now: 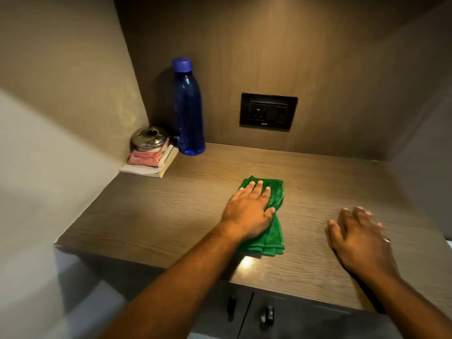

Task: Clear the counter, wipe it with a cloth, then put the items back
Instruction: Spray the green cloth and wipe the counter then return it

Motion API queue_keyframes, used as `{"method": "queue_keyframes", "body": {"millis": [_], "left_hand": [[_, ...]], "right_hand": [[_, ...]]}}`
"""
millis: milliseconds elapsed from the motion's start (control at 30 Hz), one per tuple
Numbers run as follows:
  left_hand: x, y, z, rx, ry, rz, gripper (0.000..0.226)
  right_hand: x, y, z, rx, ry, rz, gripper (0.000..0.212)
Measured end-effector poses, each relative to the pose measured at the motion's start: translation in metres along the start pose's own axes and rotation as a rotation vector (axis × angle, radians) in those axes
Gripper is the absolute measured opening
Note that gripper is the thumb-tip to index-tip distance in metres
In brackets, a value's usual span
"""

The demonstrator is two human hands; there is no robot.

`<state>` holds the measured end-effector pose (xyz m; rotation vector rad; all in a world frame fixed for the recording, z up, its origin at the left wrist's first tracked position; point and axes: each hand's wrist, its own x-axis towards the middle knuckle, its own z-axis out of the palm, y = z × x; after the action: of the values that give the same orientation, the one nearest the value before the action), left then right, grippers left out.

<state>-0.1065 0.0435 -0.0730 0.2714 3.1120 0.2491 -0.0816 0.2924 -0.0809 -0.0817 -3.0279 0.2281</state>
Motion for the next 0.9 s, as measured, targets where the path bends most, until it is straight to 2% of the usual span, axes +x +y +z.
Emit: {"method": "queue_keyframes", "body": {"millis": [267,400,500,667,800,900], "left_hand": [[0.008,-0.128,-0.023,0.011,-0.010,-0.401,0.063],[0.033,-0.123,-0.019,0.055,0.031,-0.505,0.066],[0.057,-0.082,-0.015,0.026,0.038,-0.464,0.067],[0.104,-0.021,-0.008,0.026,0.024,-0.301,0.066],[0.116,-0.038,-0.006,0.083,0.034,-0.197,0.066],[0.126,-0.064,-0.012,0.071,0.051,-0.300,0.066]], "right_hand": [[-0.003,-0.003,-0.004,0.006,-0.023,0.027,0.072],[0.001,-0.002,-0.002,-0.002,-0.041,0.032,0.068],[0.001,-0.002,-0.001,0.007,-0.034,0.036,0.069],[0.006,-0.006,-0.001,0.018,-0.023,0.043,0.066],[0.008,-0.005,0.003,0.037,-0.031,-0.016,0.067],[0.005,-0.005,0.004,0.074,-0.040,-0.057,0.066]]}}
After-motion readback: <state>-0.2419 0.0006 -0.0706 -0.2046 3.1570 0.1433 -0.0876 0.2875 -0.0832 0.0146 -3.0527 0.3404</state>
